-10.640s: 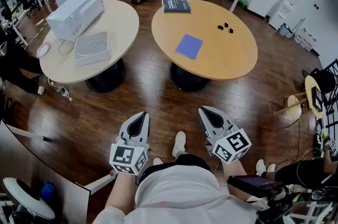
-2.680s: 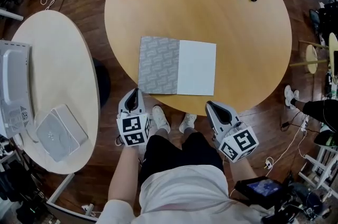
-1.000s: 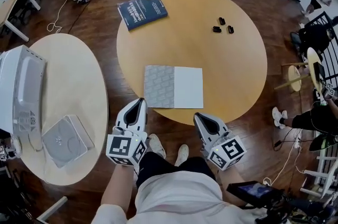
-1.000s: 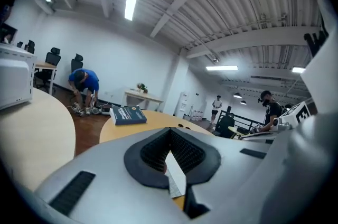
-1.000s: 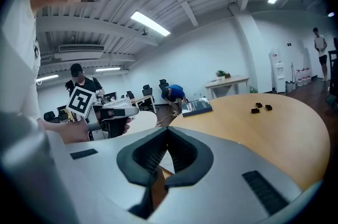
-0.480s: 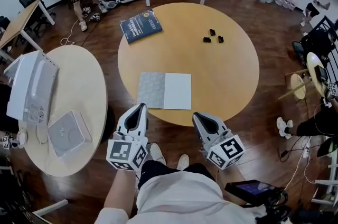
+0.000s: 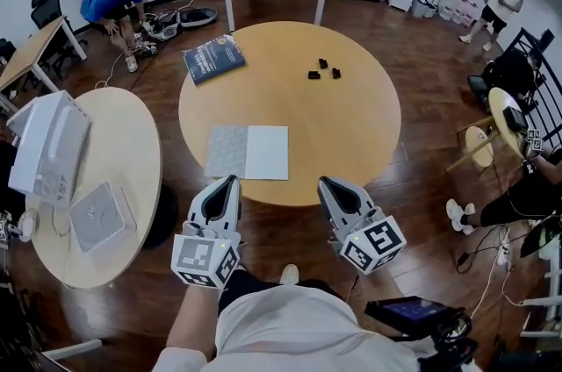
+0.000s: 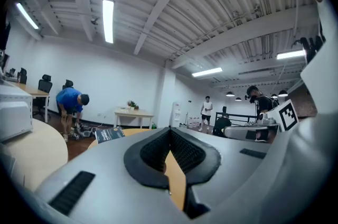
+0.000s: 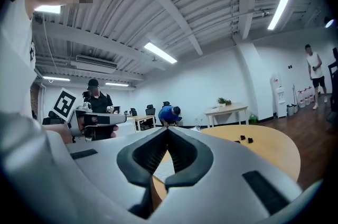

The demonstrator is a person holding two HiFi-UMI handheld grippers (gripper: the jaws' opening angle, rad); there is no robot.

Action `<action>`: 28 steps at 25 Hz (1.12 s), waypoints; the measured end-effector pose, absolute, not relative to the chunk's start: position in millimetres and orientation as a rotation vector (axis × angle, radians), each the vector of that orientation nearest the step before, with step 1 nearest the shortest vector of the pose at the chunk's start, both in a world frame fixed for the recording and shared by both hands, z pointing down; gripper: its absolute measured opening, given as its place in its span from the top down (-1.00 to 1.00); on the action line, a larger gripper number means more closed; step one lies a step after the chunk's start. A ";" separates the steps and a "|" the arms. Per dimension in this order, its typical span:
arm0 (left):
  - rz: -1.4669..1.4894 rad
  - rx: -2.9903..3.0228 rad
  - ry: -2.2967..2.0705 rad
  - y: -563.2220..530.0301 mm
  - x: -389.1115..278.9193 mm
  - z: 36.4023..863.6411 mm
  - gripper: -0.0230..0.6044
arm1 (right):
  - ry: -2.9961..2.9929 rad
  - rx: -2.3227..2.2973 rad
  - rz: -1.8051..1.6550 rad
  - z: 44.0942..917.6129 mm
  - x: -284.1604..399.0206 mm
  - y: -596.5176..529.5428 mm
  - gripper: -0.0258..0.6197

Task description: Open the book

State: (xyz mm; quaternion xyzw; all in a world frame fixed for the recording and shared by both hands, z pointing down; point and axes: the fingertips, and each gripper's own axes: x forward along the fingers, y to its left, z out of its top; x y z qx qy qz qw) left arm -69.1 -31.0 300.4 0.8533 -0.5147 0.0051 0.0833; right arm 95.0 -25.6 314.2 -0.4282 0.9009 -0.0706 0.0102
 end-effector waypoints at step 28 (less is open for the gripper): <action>0.004 2.594 -1.492 -16.1 -131.4 287.4 0.89 | 2.818 -1.375 -0.158 291.8 19.0 -1.4 0.93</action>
